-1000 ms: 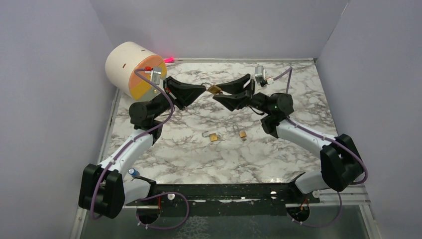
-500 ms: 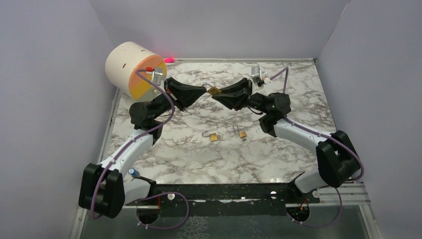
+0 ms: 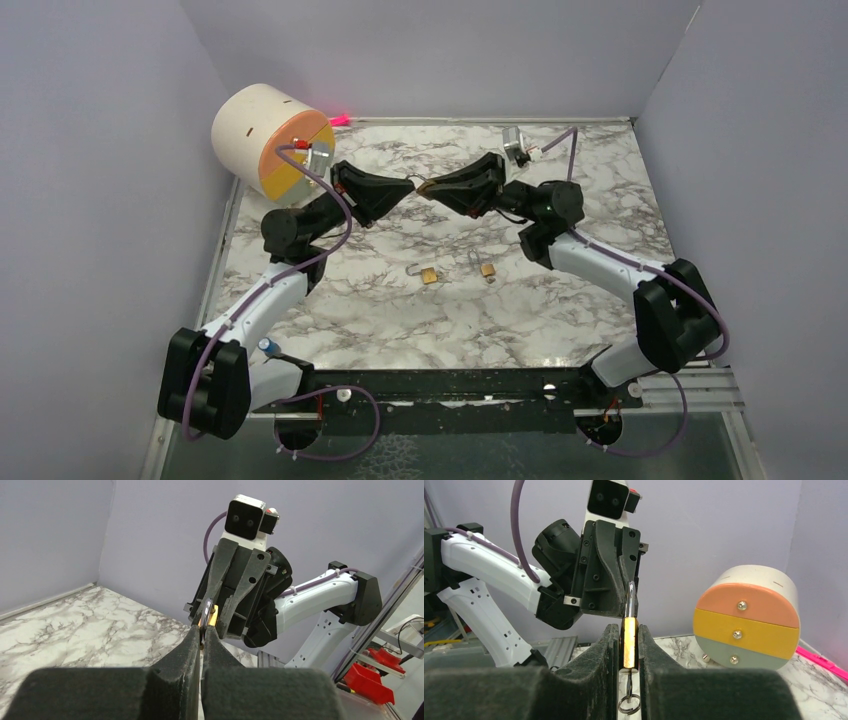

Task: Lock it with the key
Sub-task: Pick up the lock from the center of the board.

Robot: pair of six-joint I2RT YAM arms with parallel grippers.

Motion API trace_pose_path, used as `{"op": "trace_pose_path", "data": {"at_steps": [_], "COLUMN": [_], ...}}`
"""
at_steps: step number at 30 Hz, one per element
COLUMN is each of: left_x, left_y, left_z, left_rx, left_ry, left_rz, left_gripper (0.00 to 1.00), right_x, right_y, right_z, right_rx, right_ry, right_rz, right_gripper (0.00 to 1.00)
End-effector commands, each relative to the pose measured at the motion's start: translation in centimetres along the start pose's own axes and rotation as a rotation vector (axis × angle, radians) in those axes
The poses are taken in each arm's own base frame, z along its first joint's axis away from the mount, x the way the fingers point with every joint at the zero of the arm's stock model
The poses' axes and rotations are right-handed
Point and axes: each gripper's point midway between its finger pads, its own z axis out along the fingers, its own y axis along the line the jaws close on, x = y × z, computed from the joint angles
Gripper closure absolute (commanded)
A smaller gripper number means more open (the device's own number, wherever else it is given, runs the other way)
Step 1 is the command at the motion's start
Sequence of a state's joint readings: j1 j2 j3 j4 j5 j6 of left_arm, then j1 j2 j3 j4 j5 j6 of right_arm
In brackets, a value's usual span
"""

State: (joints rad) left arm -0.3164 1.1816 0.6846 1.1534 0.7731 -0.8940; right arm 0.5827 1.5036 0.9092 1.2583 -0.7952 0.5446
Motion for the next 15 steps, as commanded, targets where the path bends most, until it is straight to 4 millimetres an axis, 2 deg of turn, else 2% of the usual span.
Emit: {"op": "trace_pose_path", "data": {"at_steps": [1,4,5,6,7,8,12,15], "left_x": [-1.0,-1.2,-1.1,-1.0,-0.8,-0.7,0.1,0.4], "left_y": [-1.2,-1.4,-1.6,-1.8,-2.0,-2.4,-4.3,-5.2], "left_z": [-0.1,0.0,0.0,0.1,0.1,0.1,-0.1,-0.5], "left_rx": [0.031,0.037,0.049,0.062,0.08,0.1,0.206,0.254], "left_ry": [-0.035,-0.036,-0.022,0.0,0.026,0.048,0.149,0.204], "left_rz": [0.069,0.084,0.088,0.09,0.09,0.095,0.117,0.131], "left_gripper": [1.0,1.0,0.91,0.74,0.63,0.57,0.47,0.46], "right_x": [-2.0,-1.3,-1.0,-0.6,-0.4,-0.2,0.0,0.2], "right_y": [1.7,1.7,1.7,1.6,1.5,1.6,2.0,2.4], "right_z": [1.1,1.2,1.3,1.4,1.4,1.4,0.9,0.1], "right_rx": [-0.083,-0.086,-0.089,-0.086,-0.088,-0.091,-0.075,-0.043], "right_ry": [0.025,0.095,0.133,0.181,0.221,0.262,0.368,0.414], "right_rz": [-0.027,0.027,0.049,0.079,0.094,0.114,0.151,0.176], "right_gripper": [0.99,0.99,0.99,0.99,0.99,0.99,0.99,0.99]}}
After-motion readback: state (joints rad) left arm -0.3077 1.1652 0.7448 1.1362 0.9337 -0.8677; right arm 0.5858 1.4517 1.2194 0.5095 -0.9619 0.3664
